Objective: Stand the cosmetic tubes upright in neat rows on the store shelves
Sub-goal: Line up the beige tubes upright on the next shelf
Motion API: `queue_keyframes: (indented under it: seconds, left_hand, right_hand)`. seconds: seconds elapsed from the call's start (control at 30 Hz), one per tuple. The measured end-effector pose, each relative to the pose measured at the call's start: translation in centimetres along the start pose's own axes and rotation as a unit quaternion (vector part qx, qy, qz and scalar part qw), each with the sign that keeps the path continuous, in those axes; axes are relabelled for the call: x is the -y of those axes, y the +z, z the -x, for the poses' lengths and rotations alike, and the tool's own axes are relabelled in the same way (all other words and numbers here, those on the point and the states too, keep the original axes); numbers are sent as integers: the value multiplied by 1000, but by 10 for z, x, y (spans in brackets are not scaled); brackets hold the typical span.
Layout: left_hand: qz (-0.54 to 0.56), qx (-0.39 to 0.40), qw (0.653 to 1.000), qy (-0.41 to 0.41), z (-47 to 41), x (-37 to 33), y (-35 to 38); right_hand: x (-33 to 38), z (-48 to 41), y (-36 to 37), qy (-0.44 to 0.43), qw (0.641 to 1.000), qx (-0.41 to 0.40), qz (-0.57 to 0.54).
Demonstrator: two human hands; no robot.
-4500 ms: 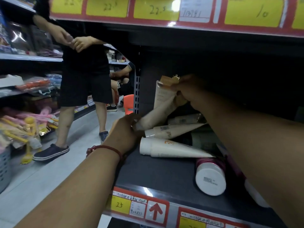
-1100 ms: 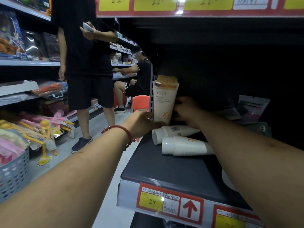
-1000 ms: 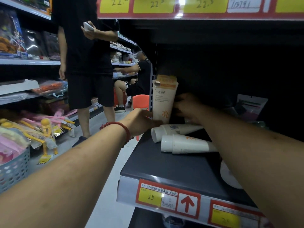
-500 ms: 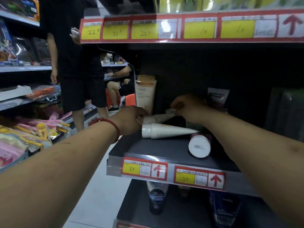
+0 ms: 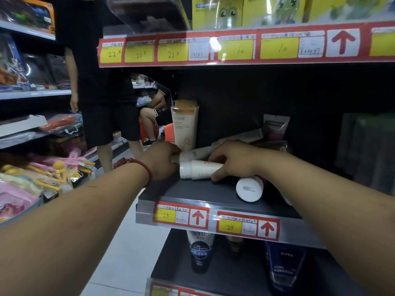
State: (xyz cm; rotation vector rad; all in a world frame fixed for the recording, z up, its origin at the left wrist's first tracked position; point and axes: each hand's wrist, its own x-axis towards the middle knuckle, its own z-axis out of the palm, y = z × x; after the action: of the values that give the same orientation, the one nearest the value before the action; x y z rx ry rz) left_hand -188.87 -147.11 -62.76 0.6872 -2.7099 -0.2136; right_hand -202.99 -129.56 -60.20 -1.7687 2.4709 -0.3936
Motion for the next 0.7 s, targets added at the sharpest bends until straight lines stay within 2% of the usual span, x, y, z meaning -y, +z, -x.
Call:
queue_keyframes:
  seconds: [0.1,0.3,0.37,0.43,0.57,0.63,0.7]
  left_hand:
    - [46,2,998,-37,18,2,-6]
    - [174,-30,977,-115,50,18,-17]
    - [305,-39,937,-166,58,22,-19]
    - [428,-49,877,-213,66,26,-21]
    - [607,-38,761,-226,83,27,-30]
    - [646,-27,731,-220,89,26,-33]
    - [656,-4,725,-210,93,23,-34]
  right_hand:
    - [3,3,2,10,1000,-9,4]
    - [13,4,5,19,996,1,91]
    - [19,5,7,14,992,-3,125]
    - [25,5,10,5,989,-6,148]
    - [40,1,20,-9,983,-9,181]
    - [49,4,22,0,974,-45,221]
    - [57,6,22,-25,934,-105,340]
